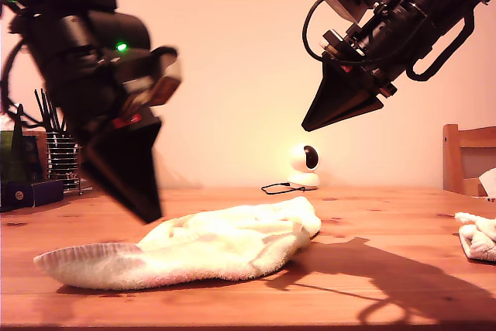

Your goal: Fold the tea towel in front of you. After folding it, place it to the right side.

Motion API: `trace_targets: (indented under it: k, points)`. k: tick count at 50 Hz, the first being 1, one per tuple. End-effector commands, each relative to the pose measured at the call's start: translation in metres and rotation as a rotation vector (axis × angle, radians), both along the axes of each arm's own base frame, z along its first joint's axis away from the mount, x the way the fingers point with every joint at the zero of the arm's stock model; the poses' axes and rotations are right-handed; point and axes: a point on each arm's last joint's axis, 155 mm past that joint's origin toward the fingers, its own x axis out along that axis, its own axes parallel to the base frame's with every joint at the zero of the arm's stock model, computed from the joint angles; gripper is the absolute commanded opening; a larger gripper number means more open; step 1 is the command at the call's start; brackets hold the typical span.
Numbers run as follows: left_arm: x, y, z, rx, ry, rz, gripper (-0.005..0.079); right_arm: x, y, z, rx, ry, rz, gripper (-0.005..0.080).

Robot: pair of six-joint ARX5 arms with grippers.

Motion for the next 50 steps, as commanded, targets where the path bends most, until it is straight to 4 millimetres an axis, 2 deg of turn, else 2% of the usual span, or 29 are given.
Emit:
trace_targets:
  k: [1, 7, 14, 22, 30, 40, 50]
  points:
    - [-0.003, 0.005, -0.008, 0.037, -0.001, -0.010, 0.0328, -0.005, 0.004, -0.001, 0.003, 0.002, 0.017, -0.0011]
    - [0.000, 0.017, -0.012, 0.106, -0.021, 0.001, 0.0328, -0.005, 0.004, -0.001, 0.003, 0.002, 0.017, -0.0011]
    - [-0.010, 0.029, -0.016, 0.157, 0.021, 0.007, 0.0344, -0.005, 0.004, -0.001, 0.003, 0.002, 0.017, -0.0011]
    - [0.000, 0.037, -0.018, 0.178, -0.002, 0.033, 0.0344, -0.005, 0.004, -0.001, 0.003, 0.003, 0.018, -0.0011]
    - [0.008, 0.037, -0.022, 0.150, -0.002, 0.054, 0.0344, -0.005, 0.004, -0.001, 0.003, 0.003, 0.018, -0.0011]
    - [0.004, 0.030, -0.033, 0.115, 0.052, 0.050, 0.0344, -0.006, 0.005, -0.001, 0.005, 0.002, 0.021, -0.0011]
    - [-0.003, 0.018, -0.030, 0.045, 0.097, 0.041, 0.0341, -0.012, 0.014, 0.003, 0.001, -0.065, 0.134, -0.0011]
